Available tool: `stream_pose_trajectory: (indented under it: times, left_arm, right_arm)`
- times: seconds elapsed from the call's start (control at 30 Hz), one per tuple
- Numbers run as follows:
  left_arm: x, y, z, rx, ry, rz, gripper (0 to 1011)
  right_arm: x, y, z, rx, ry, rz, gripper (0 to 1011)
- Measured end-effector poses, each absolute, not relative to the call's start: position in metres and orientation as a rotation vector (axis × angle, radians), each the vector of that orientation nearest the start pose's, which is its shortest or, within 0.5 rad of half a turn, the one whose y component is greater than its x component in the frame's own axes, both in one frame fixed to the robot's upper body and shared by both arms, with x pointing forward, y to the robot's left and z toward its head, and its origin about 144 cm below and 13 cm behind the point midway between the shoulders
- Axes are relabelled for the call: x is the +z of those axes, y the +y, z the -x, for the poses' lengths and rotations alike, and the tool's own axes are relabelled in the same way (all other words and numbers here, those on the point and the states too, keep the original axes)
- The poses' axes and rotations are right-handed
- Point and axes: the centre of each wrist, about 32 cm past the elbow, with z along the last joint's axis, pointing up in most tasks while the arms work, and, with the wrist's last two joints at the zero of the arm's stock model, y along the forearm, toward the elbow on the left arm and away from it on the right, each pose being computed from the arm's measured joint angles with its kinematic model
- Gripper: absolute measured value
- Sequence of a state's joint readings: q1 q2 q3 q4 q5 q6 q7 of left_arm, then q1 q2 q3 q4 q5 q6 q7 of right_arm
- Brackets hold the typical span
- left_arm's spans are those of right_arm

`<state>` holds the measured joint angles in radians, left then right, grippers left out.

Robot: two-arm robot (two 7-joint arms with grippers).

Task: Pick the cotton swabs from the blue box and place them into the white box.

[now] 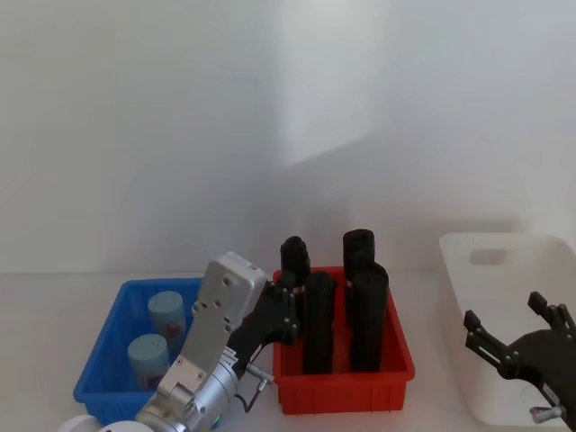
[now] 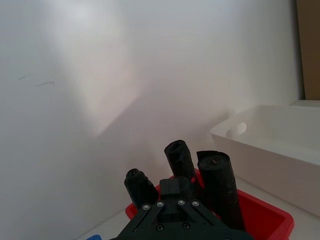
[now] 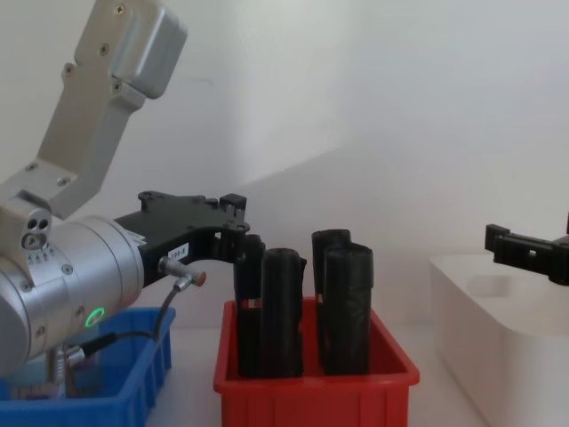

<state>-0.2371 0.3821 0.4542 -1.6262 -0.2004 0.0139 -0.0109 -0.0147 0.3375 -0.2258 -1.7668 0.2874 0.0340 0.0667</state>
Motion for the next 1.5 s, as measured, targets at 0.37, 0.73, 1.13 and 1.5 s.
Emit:
stream_pose_trajectory:
  times: [0.37,0.73,1.13,1.5]
  left_arm:
    - [1.2044,0.1984,-0.492,1.124,-0.268,-0.061,0]
    - [1.2044,0.1984,-0.492,1.124,-0.268,-0.061,0]
    - [1.2044,0.1984,-0.492,1.124,-0.268,-0.061,0]
    - [1.2044,0.1984,-0.492,1.124,-0.268,-0.061,0]
  right_arm:
    - [1.1887,-0.2371,-0.4433,-1.229,-0.075,-0.026,1002]
    - [1.1887,-0.2371,-0.4433,-1.229,-0.075,-0.026,1002]
    - [1.1887,-0.2371,-0.4433,-1.229,-0.075,-0.026,1002]
    - [1.1887,-0.2371,-0.4433,-1.23,-0.075,-0.026,1002]
